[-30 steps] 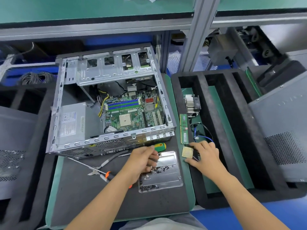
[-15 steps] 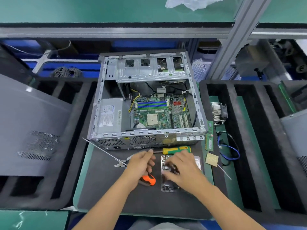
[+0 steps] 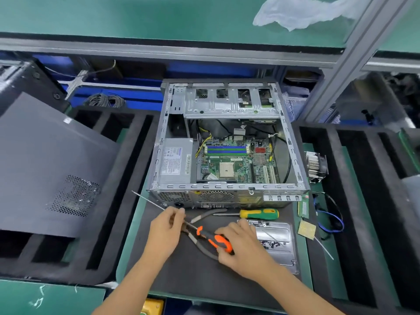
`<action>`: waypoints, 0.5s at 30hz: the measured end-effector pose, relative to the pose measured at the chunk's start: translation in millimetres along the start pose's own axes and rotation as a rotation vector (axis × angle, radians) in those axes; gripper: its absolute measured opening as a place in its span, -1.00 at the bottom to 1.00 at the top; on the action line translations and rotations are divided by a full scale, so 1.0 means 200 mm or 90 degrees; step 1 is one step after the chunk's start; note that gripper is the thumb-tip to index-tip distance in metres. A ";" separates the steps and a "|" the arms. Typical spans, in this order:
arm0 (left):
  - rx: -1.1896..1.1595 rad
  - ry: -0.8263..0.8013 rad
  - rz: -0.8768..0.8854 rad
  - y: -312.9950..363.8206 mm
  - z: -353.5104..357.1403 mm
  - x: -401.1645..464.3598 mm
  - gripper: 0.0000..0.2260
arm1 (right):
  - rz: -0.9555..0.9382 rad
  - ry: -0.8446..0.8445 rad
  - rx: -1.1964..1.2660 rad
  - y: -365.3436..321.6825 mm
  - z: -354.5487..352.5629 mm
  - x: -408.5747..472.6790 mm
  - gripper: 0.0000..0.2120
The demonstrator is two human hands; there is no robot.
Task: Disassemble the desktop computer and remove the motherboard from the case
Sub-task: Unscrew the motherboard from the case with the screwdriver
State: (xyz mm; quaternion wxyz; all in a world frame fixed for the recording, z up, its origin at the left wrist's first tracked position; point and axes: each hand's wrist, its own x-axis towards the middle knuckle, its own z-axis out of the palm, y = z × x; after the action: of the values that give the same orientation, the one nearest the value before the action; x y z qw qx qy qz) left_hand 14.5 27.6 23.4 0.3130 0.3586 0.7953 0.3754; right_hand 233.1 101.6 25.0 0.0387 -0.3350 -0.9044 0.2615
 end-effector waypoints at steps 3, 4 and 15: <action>0.251 -0.025 0.227 -0.07 -0.07 0.01 -0.84 | 0.091 0.097 0.182 0.00 -0.06 0.00 -0.70; 0.311 -0.025 0.285 -0.09 -0.08 0.01 -0.75 | 0.129 0.130 0.228 0.01 -0.08 0.00 -0.73; 0.437 0.019 0.401 -0.02 -0.15 0.02 -0.85 | 0.322 0.308 0.469 0.24 -0.43 -0.17 -0.57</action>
State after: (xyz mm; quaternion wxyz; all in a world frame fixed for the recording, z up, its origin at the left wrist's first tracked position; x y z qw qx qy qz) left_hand -12.3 18.0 35.5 0.0354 0.6599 0.7304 0.1724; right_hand 309.4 150.2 78.9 0.2979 -0.5588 -0.6077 0.4793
